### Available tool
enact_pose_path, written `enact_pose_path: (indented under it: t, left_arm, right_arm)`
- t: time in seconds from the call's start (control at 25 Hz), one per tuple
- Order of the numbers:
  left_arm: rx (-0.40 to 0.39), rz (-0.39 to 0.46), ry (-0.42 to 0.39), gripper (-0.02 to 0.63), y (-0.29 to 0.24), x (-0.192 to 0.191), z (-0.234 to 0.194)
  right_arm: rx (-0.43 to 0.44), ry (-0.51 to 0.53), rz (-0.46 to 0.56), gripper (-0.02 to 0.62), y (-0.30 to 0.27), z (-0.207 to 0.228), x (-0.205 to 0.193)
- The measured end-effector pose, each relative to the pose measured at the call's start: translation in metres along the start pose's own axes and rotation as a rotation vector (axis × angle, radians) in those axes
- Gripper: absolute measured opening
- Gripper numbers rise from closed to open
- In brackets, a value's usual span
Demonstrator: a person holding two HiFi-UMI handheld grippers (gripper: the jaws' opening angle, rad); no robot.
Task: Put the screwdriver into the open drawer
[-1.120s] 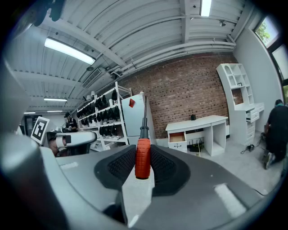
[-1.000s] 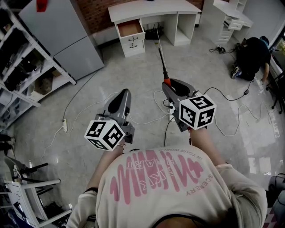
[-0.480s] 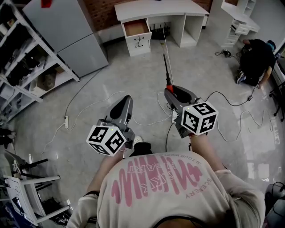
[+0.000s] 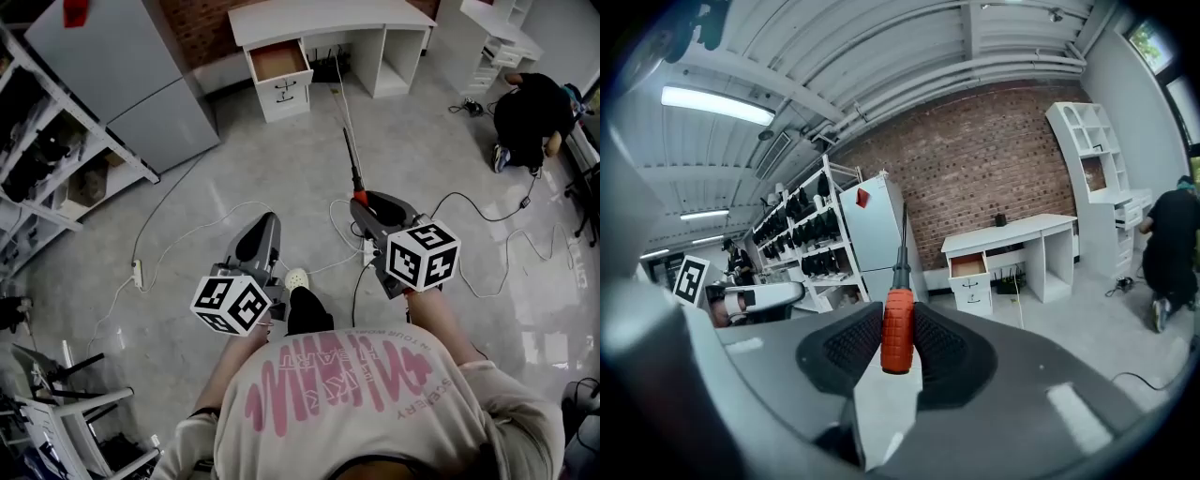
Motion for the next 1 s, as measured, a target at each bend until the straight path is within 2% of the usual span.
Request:
enact_pose_path:
  t: [0.28, 0.48, 0.64, 0.88, 1.0]
  left_arm:
    - [-0.066, -0.023, 0.020, 0.003, -0.070, 0.014, -0.038]
    - [-0.104, -0.010, -0.007, 0.003, -0.112, 0.050, -0.070]
    - [-0.108, 0.000, -0.026, 0.003, -0.139, 0.072, -0.102]
    - [-0.078, -0.006, 0.003, 0.003, -0.171, 0.096, -0.167]
    - [-0.091, 0.000, -0.004, 0.003, -0.185, 0.107, -0.187]
  right_arm:
    - [-0.044, -0.008, -0.008, 0.118, -0.054, 0.030, 0.022]
    - [-0.046, 0.003, 0.019, 0.118, -0.103, 0.038, 0.055]
    - [-0.045, 0.010, 0.025, 0.118, -0.146, 0.043, 0.072]
    - [-0.056, 0.005, 0.012, 0.118, -0.217, 0.048, 0.085]
    - [-0.066, 0.007, 0.015, 0.118, -0.243, 0.050, 0.089]
Point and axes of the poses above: the fingertips, and each gripper's own axes: y backward along the fingers, z to its right, x out of its top, the point moved 8 cm from there along y, backward along the fingers, and after that the axes turned 6 degrees about z, right-handed, at the moved point
